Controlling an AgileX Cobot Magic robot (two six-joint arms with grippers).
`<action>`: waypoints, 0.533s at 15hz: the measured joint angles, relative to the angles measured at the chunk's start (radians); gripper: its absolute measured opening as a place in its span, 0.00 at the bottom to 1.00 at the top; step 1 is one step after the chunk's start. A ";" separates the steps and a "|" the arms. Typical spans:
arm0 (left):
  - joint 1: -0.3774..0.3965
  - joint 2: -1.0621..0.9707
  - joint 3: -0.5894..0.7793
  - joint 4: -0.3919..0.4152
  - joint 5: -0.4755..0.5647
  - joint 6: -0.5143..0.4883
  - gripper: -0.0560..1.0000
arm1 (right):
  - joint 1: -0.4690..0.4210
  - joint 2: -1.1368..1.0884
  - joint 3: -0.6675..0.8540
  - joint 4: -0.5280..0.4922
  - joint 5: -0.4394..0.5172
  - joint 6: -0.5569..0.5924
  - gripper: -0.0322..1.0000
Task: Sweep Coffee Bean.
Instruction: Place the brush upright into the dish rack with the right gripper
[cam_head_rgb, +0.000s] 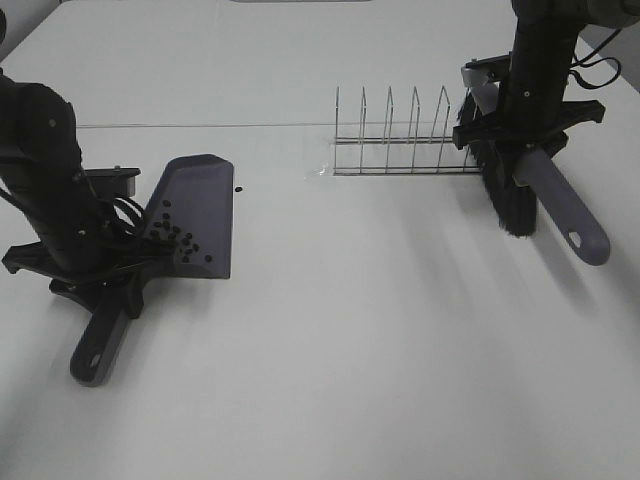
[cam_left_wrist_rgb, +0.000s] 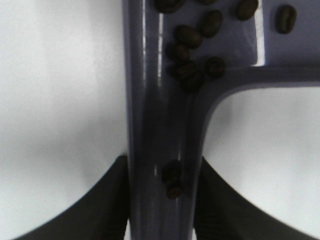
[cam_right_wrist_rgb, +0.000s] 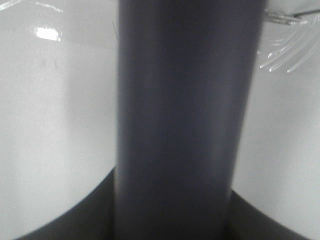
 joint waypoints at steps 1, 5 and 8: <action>0.000 0.000 0.000 0.000 0.000 0.000 0.39 | 0.000 0.016 -0.036 0.000 -0.001 0.000 0.36; 0.000 0.000 0.000 0.000 0.000 0.000 0.39 | 0.000 0.049 -0.132 -0.001 -0.003 0.001 0.36; 0.000 0.000 0.000 0.000 0.000 0.000 0.39 | 0.000 0.063 -0.136 -0.001 -0.001 0.003 0.36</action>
